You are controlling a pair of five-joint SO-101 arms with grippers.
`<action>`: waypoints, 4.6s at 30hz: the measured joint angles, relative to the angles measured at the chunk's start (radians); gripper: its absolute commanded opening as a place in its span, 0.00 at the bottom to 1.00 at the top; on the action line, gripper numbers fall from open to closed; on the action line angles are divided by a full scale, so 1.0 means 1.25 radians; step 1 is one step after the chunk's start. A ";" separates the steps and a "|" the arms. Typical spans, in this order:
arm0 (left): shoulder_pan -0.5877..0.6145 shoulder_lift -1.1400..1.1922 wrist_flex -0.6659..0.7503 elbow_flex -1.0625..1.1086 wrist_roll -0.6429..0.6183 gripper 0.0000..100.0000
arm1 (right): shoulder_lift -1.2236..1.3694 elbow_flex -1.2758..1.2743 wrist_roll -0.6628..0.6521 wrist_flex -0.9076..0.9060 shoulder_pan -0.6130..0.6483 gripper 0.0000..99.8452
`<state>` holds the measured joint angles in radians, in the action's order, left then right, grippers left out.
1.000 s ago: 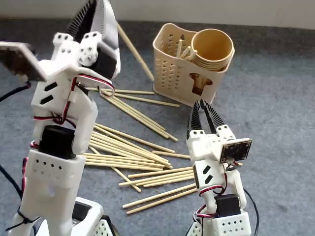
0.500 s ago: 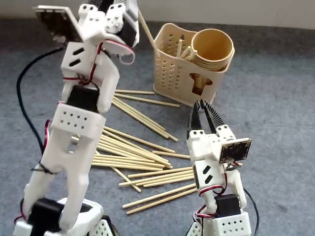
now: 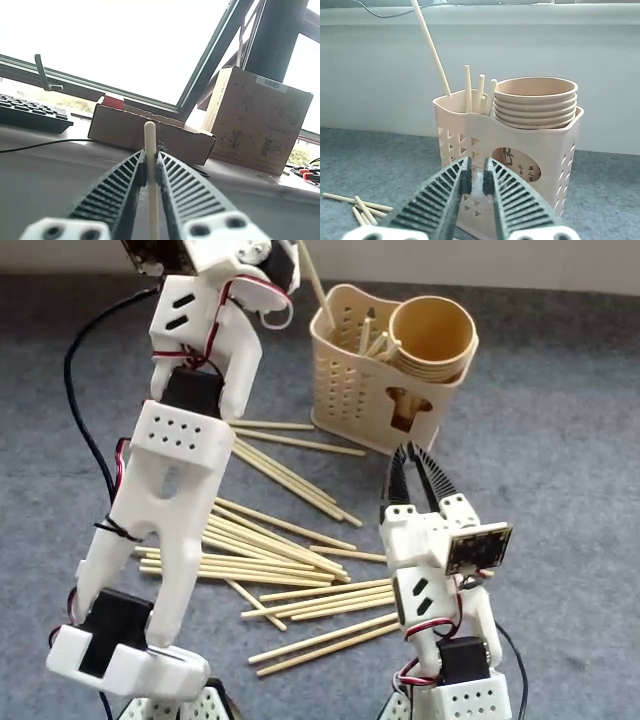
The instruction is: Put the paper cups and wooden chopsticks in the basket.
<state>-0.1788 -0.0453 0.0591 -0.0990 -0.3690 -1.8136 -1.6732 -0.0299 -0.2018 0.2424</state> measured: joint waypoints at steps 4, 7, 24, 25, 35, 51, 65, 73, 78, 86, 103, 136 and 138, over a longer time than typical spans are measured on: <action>0.000 0.002 0.000 0.000 0.000 0.03 | 0.000 0.000 0.000 0.000 0.000 0.05; 0.000 0.002 -0.034 -0.002 0.000 0.07 | 0.000 0.000 0.000 0.000 0.000 0.05; 0.009 0.002 -0.173 -0.002 0.000 0.10 | 0.000 0.000 0.000 0.000 0.000 0.05; 0.011 0.002 -0.176 -0.002 0.001 0.10 | 0.000 0.000 0.000 0.000 0.000 0.05; 0.086 -0.034 -0.400 0.005 0.005 0.10 | 0.000 0.000 0.000 0.000 0.000 0.05; 0.158 -0.394 -0.718 0.399 0.417 0.10 | 0.000 0.000 0.000 0.000 0.000 0.05; 0.182 -0.243 -0.953 0.449 0.512 0.10 | 0.000 0.000 0.000 0.000 0.000 0.05; 0.182 -0.135 -1.061 0.441 0.312 0.10 | 0.000 0.000 0.000 0.000 0.000 0.05; 0.139 -0.044 -1.063 0.438 0.086 0.10 | 0.000 0.000 0.000 0.000 0.000 0.05; 0.092 0.079 -1.063 0.344 -0.113 0.10 | 0.000 0.000 0.000 0.000 0.000 0.05; 0.090 0.385 -1.064 0.114 -0.218 0.10 | 0.000 0.000 0.000 0.000 0.000 0.05; 0.112 0.457 -1.175 0.069 -0.218 0.10 | 0.000 0.000 0.000 0.000 0.000 0.05; 0.112 0.457 -1.172 0.066 -0.218 0.10 | 0.000 0.000 0.000 0.000 0.000 0.05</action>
<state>-0.0391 0.5255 -1.4062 -0.0161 -0.6421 -1.8136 -1.6732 -0.0299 -0.2018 0.2424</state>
